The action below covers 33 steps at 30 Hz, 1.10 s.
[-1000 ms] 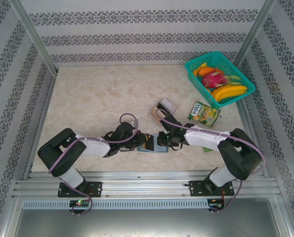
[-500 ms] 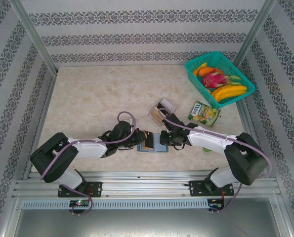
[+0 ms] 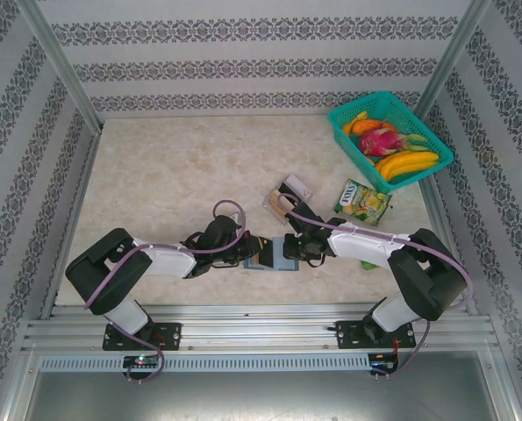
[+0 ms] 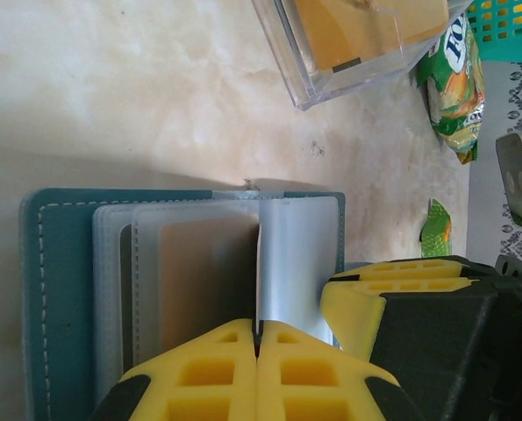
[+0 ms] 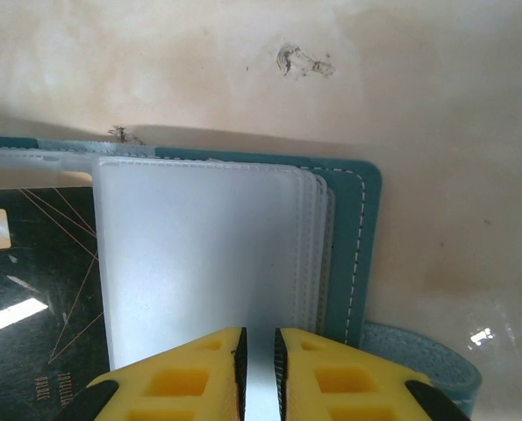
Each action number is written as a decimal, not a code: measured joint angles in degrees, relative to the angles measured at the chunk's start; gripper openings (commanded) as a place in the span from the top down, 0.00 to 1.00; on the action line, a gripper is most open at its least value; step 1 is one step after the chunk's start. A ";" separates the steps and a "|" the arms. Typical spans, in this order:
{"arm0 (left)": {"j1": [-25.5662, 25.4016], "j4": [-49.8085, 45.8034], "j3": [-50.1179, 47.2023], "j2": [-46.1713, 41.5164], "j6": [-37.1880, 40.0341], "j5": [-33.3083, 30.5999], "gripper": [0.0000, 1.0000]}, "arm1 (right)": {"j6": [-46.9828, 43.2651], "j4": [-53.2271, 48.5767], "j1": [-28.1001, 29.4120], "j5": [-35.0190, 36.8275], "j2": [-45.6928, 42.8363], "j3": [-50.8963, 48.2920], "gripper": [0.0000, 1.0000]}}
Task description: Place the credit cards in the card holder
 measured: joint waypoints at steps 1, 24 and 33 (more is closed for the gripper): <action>0.00 0.07 0.02 0.09 0.00 0.02 1.00 | 0.00 0.00 0.00 0.00 0.00 0.02 0.81; -0.02 2.49 0.02 -0.07 0.02 1.09 1.00 | 0.00 -1.90 -0.74 0.90 -2.40 0.02 0.80; -0.07 2.89 0.09 1.05 -0.31 1.27 1.00 | 0.00 -2.36 -0.74 1.09 -2.80 0.02 0.80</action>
